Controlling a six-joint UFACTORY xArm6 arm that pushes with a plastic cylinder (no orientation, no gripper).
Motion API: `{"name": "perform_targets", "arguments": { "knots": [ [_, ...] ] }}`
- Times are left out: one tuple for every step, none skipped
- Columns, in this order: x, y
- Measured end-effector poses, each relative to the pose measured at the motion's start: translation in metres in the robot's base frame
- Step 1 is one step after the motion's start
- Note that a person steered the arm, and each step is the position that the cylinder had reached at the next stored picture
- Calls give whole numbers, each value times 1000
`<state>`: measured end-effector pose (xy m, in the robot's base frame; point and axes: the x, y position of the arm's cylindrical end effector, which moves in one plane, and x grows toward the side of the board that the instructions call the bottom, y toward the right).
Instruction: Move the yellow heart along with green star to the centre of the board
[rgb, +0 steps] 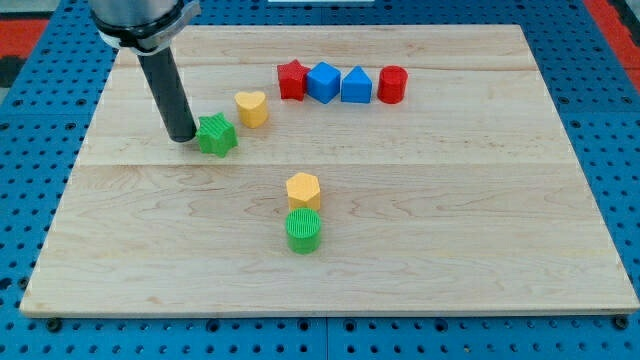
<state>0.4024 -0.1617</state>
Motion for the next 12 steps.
{"name": "perform_targets", "arguments": {
  "knots": [
    [1,5],
    [17,30],
    [37,59],
    [48,75],
    [48,76],
    [48,73],
    [48,67],
    [48,63],
    [45,61],
    [40,59],
    [27,62],
    [24,76]
  ]
}}
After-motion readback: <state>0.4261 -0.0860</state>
